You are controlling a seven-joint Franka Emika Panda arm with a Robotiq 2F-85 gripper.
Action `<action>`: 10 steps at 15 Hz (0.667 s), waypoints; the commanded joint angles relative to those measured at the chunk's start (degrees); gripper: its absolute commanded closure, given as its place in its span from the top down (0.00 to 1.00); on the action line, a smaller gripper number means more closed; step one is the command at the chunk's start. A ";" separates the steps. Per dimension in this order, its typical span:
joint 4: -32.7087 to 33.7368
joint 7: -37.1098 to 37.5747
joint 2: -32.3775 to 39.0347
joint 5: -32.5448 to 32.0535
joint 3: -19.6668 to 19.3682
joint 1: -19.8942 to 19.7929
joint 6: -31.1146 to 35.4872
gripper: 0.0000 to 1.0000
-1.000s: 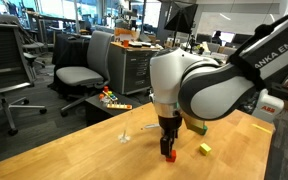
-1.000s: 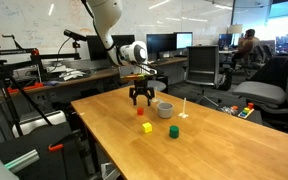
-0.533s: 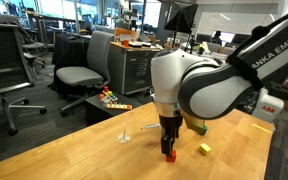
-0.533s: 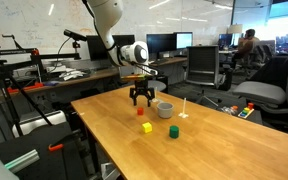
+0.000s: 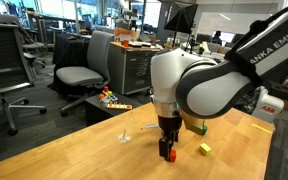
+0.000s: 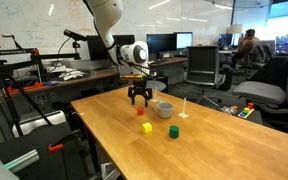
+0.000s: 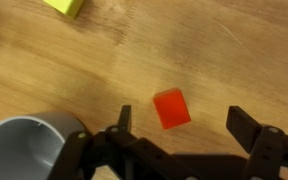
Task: Put the blocks in the cup
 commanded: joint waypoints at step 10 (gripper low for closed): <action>2.39 0.51 2.62 -2.03 -2.49 0.80 -0.78 1.00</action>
